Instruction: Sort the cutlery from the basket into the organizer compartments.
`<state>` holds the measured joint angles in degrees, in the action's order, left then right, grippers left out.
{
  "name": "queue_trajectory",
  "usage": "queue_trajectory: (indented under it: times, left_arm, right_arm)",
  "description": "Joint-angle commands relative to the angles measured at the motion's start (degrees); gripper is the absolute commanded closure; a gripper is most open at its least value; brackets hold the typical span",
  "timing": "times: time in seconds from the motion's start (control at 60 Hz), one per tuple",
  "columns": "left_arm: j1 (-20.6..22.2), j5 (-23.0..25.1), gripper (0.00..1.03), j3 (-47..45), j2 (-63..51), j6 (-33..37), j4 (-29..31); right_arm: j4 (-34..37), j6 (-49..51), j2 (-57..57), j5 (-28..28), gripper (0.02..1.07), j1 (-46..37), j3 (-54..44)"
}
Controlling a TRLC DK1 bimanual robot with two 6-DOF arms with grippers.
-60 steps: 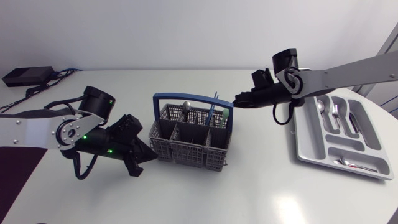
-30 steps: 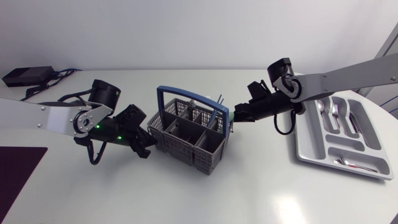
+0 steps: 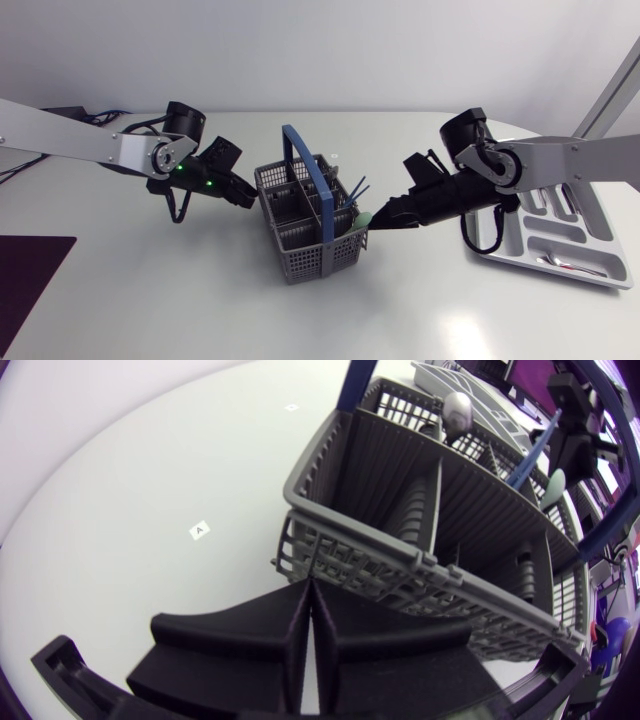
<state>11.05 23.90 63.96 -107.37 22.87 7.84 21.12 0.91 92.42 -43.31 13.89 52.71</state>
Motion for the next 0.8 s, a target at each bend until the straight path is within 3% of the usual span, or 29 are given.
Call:
queue_trajectory:
  times: [0.0,0.233,0.433,0.5,0.517,0.55,0.683,0.783]
  left_arm:
    - [0.64,0.18,1.0,3.89,-2.93,-2.04,-0.1]
    - [0.82,0.27,0.99,7.84,-6.62,-2.48,0.43]
    - [-3.05,0.97,0.99,4.77,-1.61,-1.25,2.71]
    - [-3.84,1.94,0.99,1.51,2.87,-0.46,3.15]
    - [-3.93,2.03,0.99,0.02,4.8,0.07,3.33]
    - [-3.93,2.03,0.99,-1.74,7.09,0.33,3.59]
    - [-2.17,2.03,0.99,-9.82,17.37,1.91,3.85]
    - [-0.41,2.03,0.99,-13.6,24.14,2.79,5.79]
  right_arm:
    - [0.85,1.03,-1.46,-0.55,1.01,1.49,-2.43]
    - [-0.47,1.03,-3.74,0.59,1.01,5.62,-6.04]
    - [-2.14,2.34,-11.12,8.07,1.0,4.13,-8.5]
    - [-4.6,2.43,-14.64,11.93,0.85,4.3,-10.34]
    - [-5.48,2.43,-16.13,12.99,0.76,4.48,-11.05]
    - [-6.1,2.52,-17.1,14.13,0.68,4.92,-11.4]
    - [-9.35,3.58,-19.3,18.52,0.59,6.76,-12.19]
    - [-12.42,3.49,-19.38,20.55,0.46,8.08,-12.1]
